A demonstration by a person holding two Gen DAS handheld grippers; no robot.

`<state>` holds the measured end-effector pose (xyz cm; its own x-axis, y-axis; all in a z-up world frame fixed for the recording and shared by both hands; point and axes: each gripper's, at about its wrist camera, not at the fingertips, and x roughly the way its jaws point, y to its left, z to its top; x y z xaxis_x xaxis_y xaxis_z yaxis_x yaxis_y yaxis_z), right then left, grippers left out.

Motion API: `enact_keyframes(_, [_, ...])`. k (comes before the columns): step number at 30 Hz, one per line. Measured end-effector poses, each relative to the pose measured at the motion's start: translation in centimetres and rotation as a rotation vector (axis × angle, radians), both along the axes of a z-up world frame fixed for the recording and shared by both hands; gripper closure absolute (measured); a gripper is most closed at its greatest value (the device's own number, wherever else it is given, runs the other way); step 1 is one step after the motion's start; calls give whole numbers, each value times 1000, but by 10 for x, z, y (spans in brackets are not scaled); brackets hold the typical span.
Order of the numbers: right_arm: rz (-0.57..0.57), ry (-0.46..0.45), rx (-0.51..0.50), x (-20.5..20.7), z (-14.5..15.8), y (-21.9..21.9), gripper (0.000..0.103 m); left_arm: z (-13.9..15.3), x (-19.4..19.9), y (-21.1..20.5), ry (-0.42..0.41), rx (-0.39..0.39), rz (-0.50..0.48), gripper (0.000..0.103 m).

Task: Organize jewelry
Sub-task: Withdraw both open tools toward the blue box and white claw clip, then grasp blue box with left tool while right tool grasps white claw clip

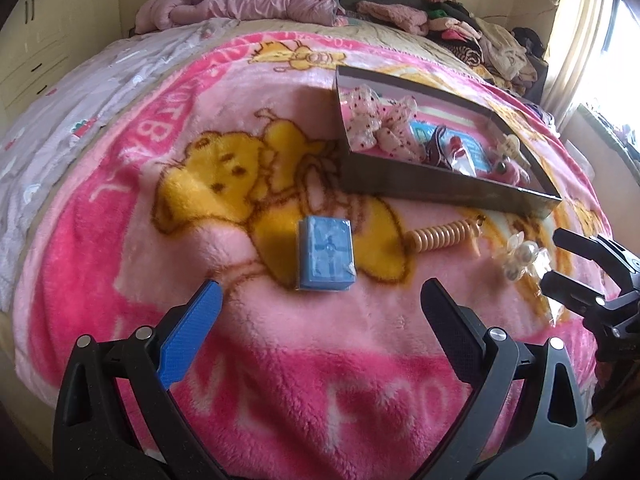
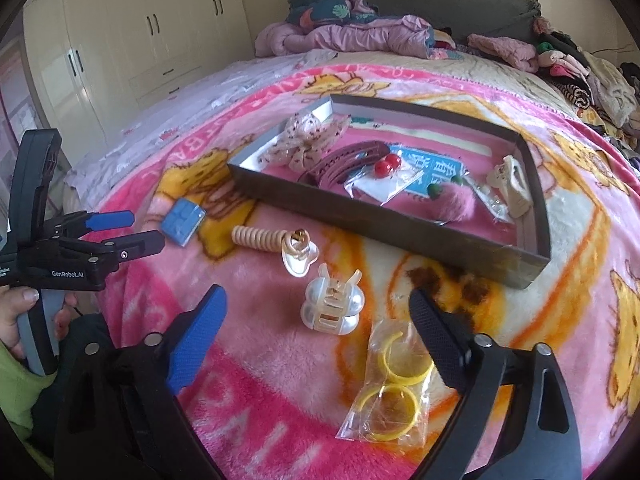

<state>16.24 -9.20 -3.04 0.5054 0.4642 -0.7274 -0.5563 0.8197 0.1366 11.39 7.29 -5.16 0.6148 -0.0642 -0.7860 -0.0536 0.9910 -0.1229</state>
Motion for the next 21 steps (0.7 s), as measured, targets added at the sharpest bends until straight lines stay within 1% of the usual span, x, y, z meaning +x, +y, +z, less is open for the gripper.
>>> enact_keyframes(1, [2,7,-4,1,-3,2,18,-2,1,-1,4,-1,-3,12])
enact_keyframes(4, [7,20,-11,5,-9,7,19,-7,5,0,8,2,-4,14])
enact_keyframes(7, [10,34,-20,9,-15,11,20,-9,8,1,1,0,5,23])
enact_keyframes(9, [7,43,-24,13,-20,13,21,-9,11,1,-6,4,8,26])
enact_keyframes(10, [6,47,-26,14,-21,14,23,-10,14,0,-6,10,8,29])
enact_keyframes(12, [4,59,-31,17,-25,16,26,-12,17,-1,-4,15,3,32])
enact_keyframes(13, [3,63,-33,17,-27,17,27,-12,17,-1,-4,13,0,36])
enact_keyframes(14, [4,66,-36,18,-28,18,29,-13,18,-2,-2,5,-6,42])
enact_keyframes(16, [4,76,-41,19,-32,19,31,-15,20,-3,6,-3,-12,47])
enact_keyframes(18, [0,82,-42,20,-35,19,31,-17,22,-3,12,-6,-14,47])
enact_keyframes(21, [-2,80,-46,21,-37,20,36,-18,24,-2,16,-13,-12,50])
